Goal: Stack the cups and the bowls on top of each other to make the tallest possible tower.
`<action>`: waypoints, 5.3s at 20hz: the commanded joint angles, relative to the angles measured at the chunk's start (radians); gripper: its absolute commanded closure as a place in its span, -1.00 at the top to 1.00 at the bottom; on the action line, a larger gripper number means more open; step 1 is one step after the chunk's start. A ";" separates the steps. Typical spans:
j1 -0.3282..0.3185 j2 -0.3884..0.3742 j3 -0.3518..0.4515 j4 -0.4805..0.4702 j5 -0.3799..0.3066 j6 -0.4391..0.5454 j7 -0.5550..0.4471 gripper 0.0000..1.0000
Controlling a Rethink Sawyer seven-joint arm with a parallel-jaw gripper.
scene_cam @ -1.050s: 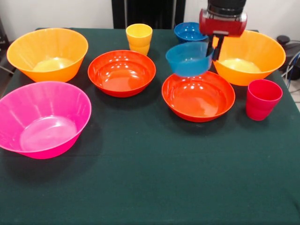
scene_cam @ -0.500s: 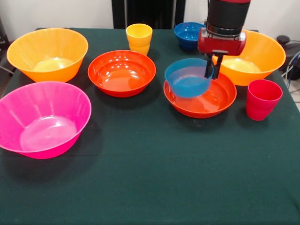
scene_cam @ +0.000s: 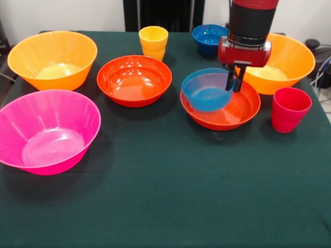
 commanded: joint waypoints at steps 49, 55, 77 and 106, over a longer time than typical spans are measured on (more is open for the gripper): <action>-0.062 -0.270 0.084 0.120 0.039 0.231 0.026 1.00; -0.125 -0.339 0.086 0.229 0.010 0.227 -0.015 1.00; -0.407 -0.291 0.195 0.350 -0.221 0.095 -0.090 1.00; -0.368 -0.039 0.210 0.244 -0.453 -0.099 -0.016 1.00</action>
